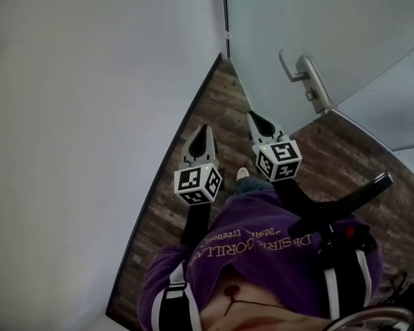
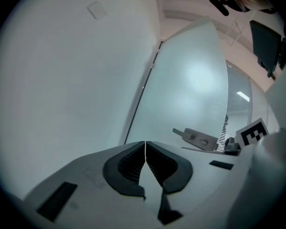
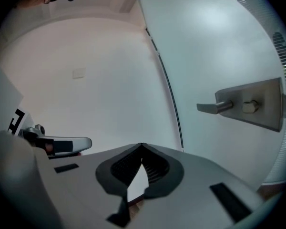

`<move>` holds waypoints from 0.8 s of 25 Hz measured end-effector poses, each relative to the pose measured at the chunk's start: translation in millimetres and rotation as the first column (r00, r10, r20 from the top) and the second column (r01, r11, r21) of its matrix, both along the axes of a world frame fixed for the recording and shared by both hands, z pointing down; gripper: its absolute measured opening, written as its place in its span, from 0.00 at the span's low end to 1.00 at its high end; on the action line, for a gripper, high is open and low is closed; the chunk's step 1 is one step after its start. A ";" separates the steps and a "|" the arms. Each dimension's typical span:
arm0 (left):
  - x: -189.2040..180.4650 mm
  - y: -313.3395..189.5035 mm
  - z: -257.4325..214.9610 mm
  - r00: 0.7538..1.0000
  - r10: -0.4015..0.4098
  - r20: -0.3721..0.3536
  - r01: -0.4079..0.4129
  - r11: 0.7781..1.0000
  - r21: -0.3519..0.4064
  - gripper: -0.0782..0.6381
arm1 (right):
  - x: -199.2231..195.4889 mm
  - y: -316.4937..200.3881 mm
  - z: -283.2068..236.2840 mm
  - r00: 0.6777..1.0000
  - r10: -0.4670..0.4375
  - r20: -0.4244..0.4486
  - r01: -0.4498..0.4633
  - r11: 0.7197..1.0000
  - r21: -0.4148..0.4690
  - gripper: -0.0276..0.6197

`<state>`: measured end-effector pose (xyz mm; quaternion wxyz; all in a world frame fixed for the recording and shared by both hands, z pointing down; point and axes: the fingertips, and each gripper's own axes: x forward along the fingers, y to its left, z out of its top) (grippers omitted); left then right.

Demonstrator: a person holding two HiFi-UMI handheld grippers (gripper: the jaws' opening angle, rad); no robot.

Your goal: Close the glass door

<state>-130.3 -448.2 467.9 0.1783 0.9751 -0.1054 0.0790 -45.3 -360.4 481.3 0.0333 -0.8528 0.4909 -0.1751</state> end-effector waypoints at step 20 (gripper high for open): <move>209.8 118.4 -7.0 0.725 0.651 0.225 -0.638 0.512 0.574 0.29 | 79.4 106.7 11.9 0.870 0.486 0.083 -0.490 0.871 0.032 0.04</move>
